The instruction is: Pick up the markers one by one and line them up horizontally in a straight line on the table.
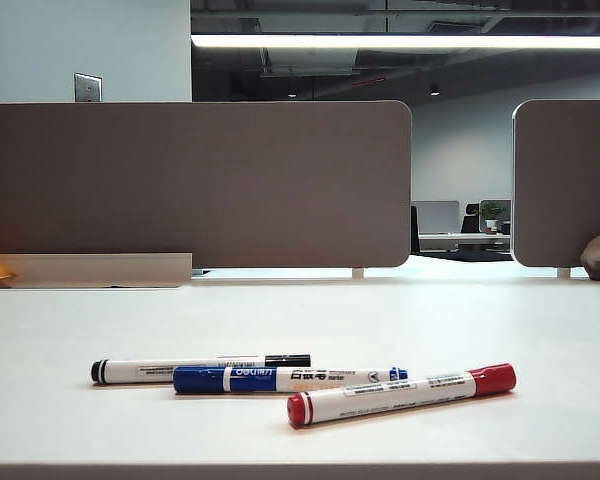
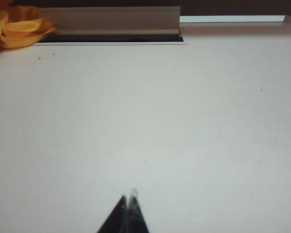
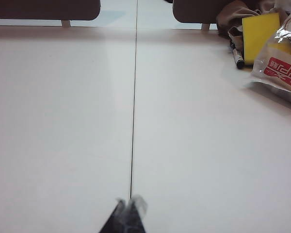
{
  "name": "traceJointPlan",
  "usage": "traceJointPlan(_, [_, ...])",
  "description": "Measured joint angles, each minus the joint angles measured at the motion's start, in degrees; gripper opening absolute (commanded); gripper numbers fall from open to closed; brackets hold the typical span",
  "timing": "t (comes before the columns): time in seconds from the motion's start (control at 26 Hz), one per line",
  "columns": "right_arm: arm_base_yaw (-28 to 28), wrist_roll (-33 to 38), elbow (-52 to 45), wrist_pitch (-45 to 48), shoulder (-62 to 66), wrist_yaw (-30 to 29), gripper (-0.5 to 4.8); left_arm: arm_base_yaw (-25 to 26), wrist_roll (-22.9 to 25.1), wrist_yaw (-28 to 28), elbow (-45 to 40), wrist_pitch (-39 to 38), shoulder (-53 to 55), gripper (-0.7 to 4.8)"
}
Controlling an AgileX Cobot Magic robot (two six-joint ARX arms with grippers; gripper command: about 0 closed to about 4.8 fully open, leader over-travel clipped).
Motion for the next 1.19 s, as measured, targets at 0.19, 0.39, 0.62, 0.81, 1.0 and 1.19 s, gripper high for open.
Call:
traceJointPlan(0.19, [0.00,0.00,0.00,0.00,0.00,0.00,-0.01,0.00,0.04,0.00,0.00,0.00,0.00,-0.05])
traceJointPlan(0.39, [0.00,1.03,0.00,0.00,0.00,-0.11,-0.01,0.00,-0.59,0.04,0.00,0.04,0.00,-0.05])
traceJointPlan(0.62, [0.00,6.91,2.21,-1.14,0.09,-1.11,-0.02,-0.02,-4.76,3.10,3.43,2.36,0.11,-0.05])
traceJointPlan(0.81, [0.00,11.43,12.85,1.66,-0.07,-2.82,-0.01,0.00,-8.15,3.34,11.69,6.23,0.02,-0.04])
traceJointPlan(1.0, [0.00,16.26,19.58,0.63,-0.07,-13.16,-0.02,-0.02,-13.31,4.74,20.57,6.84,-0.02,-0.04])
traceJointPlan(1.19, [0.00,16.44,24.13,-3.98,0.00,-26.21,-0.02,-0.02,-13.20,5.33,27.10,5.51,-0.04,-0.04])
